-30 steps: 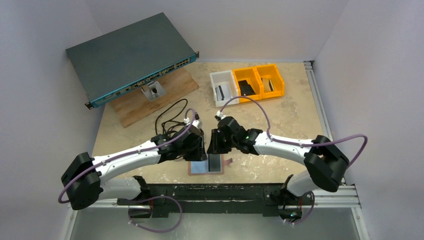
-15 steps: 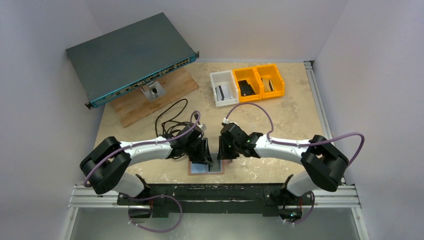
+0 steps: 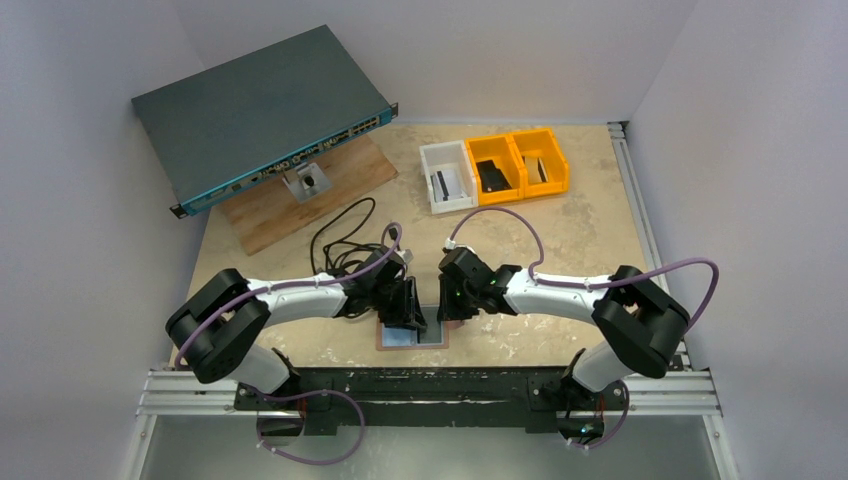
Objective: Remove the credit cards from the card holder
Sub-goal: Remove the credit card from the card holder.
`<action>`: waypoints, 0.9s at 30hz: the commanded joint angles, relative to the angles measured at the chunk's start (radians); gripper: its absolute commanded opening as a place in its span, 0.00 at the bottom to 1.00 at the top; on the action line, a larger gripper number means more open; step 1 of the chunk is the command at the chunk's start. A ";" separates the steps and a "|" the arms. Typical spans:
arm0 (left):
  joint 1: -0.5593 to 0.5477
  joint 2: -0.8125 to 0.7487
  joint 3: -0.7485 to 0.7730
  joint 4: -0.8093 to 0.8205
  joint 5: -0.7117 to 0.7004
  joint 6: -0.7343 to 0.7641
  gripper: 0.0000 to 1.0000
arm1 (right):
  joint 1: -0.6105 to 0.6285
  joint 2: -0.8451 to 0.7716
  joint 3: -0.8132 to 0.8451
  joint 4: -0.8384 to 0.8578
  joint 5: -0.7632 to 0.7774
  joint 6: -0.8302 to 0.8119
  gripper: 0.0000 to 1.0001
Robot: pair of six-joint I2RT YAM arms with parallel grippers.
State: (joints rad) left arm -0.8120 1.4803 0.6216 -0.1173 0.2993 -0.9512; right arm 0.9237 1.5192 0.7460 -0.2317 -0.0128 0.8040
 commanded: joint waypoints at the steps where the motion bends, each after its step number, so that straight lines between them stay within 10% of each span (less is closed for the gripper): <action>1: 0.005 0.029 -0.023 0.051 0.003 0.000 0.33 | 0.019 0.029 0.025 0.007 0.016 -0.017 0.13; 27: 0.047 -0.001 -0.071 0.156 0.098 -0.047 0.23 | 0.070 0.099 0.036 0.051 -0.035 -0.005 0.12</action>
State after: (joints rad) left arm -0.7750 1.4834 0.5751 -0.0471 0.3607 -0.9718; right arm 0.9535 1.5578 0.7856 -0.2527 0.0093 0.7837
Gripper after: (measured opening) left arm 0.238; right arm 0.122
